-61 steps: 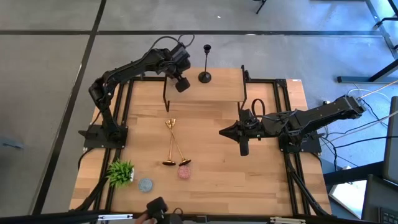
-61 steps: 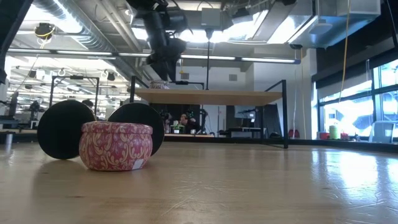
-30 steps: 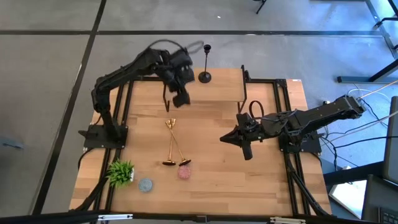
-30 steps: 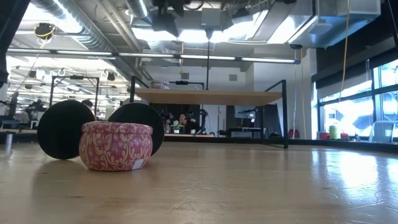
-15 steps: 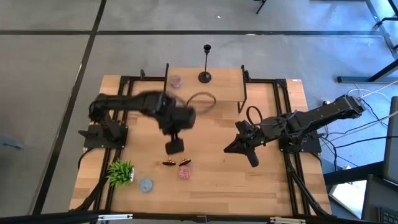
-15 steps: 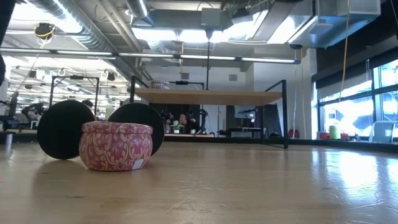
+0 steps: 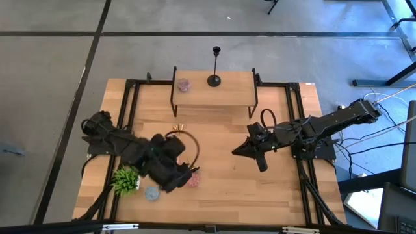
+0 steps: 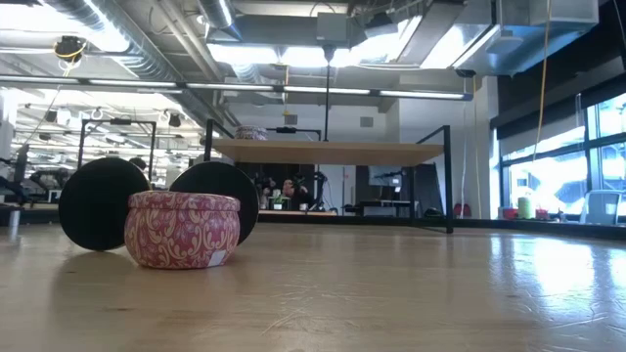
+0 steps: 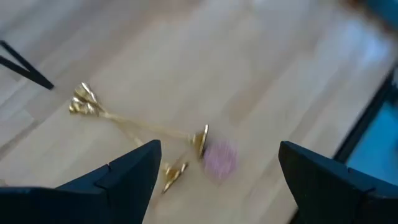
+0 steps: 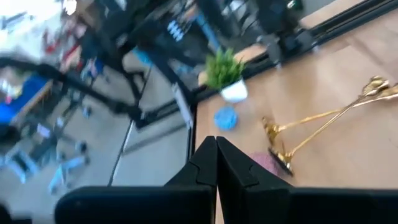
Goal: Pick & Place candle stick holders
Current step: Put the right gold candle holder on the shelf
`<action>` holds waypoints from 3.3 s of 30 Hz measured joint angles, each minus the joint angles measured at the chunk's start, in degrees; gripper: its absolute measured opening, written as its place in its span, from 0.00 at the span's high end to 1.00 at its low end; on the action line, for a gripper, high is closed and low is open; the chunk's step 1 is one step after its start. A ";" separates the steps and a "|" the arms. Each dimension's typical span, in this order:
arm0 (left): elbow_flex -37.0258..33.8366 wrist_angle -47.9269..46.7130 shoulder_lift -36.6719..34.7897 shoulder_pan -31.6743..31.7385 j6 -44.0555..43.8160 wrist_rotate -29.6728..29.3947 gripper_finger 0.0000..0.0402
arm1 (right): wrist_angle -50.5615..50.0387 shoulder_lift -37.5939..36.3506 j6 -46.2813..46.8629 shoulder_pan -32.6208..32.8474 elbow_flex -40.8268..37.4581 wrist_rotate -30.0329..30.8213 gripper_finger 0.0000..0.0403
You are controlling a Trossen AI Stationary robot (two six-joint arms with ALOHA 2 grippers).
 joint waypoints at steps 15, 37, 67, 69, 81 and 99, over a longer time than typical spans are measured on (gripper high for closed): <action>-12.61 0.01 -0.01 -7.98 -17.75 10.06 0.20 | 4.44 -0.02 0.07 12.21 0.00 18.27 1.00; -48.62 20.67 -17.42 -3.05 -43.27 18.05 0.20 | -15.35 -0.02 26.44 29.46 -1.51 50.61 1.00; -72.22 63.19 -26.67 27.45 -22.62 18.18 0.20 | -15.71 -0.02 18.98 24.33 -1.51 36.82 1.00; -72.22 66.06 -25.00 28.24 -21.58 20.48 0.21 | -15.73 -0.02 18.44 24.03 -1.51 36.79 1.00; -72.17 71.84 -17.99 24.37 -21.42 28.52 0.35 | -15.52 -0.02 17.94 23.85 -1.49 36.31 1.00; -72.19 69.33 -15.86 26.79 -15.91 33.63 0.35 | -15.70 -0.02 17.92 21.47 -1.49 36.12 1.00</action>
